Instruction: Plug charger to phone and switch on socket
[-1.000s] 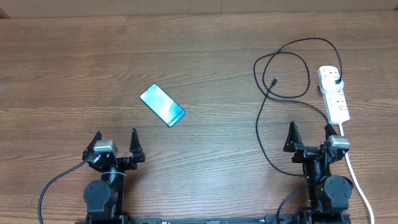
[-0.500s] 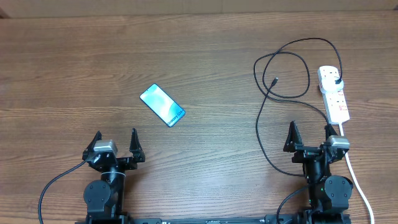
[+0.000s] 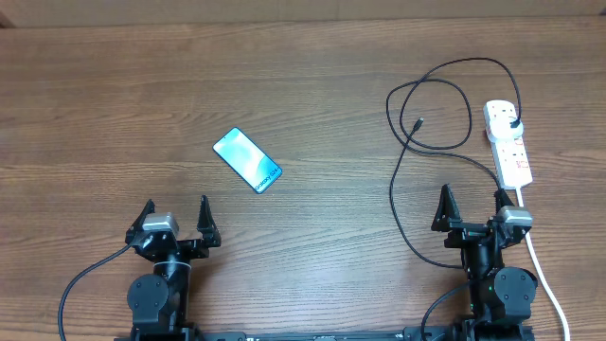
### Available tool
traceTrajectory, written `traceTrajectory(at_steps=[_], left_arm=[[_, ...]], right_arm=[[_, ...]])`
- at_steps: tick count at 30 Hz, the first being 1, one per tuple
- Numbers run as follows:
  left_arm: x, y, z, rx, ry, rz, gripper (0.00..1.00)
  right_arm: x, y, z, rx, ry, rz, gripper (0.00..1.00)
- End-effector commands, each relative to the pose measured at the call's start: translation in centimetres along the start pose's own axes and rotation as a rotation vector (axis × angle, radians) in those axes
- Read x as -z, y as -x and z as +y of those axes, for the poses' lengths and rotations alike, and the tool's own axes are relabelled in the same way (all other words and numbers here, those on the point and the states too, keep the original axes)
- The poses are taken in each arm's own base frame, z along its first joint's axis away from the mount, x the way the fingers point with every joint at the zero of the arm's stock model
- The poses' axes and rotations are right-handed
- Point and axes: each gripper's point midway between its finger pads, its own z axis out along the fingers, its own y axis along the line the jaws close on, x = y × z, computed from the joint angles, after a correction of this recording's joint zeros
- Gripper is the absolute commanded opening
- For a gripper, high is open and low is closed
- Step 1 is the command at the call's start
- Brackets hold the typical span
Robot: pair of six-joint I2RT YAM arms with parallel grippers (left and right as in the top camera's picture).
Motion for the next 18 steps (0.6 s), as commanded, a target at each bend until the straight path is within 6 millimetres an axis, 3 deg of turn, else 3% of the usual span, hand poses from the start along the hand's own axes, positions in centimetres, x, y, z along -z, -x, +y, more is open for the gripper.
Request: traceTrajectory(at_steps=[1, 10, 18], left_arm=[[0.0, 0.0, 0.1, 0.029, 0.0, -0.005, 1.0], [0.9, 0.8, -0.5, 0.091, -0.018, 0.054, 1.0], [2.6, 4.3, -0.8, 0.09, -0.006, 0.084, 1.0]], right_arm=[[0.0, -0.2, 0.1, 0.005, 0.007, -0.003, 1.0], [0.0, -0.2, 0.1, 0.005, 0.007, -0.003, 1.0], [0.0, -0.2, 0.1, 0.005, 0.007, -0.003, 1.0]])
